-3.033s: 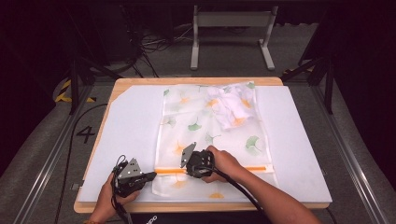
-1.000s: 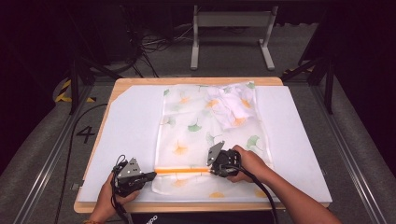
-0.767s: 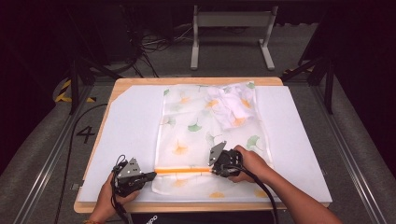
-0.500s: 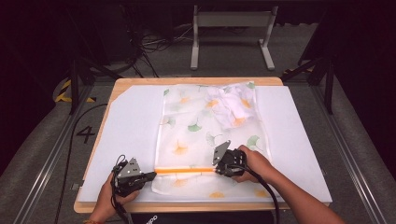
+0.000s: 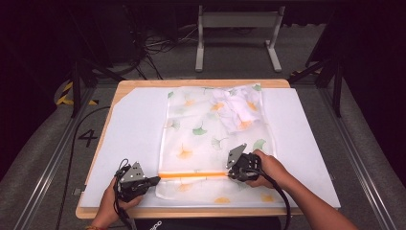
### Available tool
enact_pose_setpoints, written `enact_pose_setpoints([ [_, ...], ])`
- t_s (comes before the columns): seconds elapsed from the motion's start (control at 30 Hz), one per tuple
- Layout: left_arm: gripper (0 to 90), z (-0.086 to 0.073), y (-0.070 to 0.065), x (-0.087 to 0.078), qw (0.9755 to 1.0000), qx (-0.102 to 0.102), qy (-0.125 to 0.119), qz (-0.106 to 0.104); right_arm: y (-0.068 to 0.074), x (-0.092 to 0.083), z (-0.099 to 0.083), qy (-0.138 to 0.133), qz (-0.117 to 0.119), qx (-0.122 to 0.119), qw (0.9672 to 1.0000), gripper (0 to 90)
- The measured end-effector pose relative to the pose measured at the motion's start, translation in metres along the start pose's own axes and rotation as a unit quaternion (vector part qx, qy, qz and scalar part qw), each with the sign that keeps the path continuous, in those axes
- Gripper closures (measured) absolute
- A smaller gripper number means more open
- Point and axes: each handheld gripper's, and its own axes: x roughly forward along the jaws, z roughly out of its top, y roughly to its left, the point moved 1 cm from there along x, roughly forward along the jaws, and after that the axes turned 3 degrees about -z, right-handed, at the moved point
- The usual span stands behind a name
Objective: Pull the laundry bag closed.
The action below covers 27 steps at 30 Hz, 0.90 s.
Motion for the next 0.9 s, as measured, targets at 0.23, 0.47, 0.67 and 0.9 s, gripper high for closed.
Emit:
enact_pose_setpoints([
  [0.23, 90.0, 0.000, -0.001, 0.000, 1.0000, 0.002, 0.000, 0.001, 0.000, -0.003, -0.006, 0.002, -0.003, 0.008, 1.0000, 84.5],
  [0.47, 90.0, 0.000, 0.000, 0.000, 1.0000, 0.002, 0.000, 0.001, -0.002, -0.006, -0.013, 0.003, -0.004, 0.015, 0.9999, 84.5],
  [0.67, 90.0, 0.000, -0.001, 0.000, 1.0000, 0.001, 0.000, 0.001, -0.003, -0.009, -0.019, 0.008, -0.007, 0.015, 0.9998, 84.5],
  [0.9, 90.0, 0.000, 0.000, 0.000, 1.0000, 0.002, -0.001, 0.002, -0.003, -0.011, -0.024, 0.007, -0.008, 0.021, 0.9997, 84.5],
])
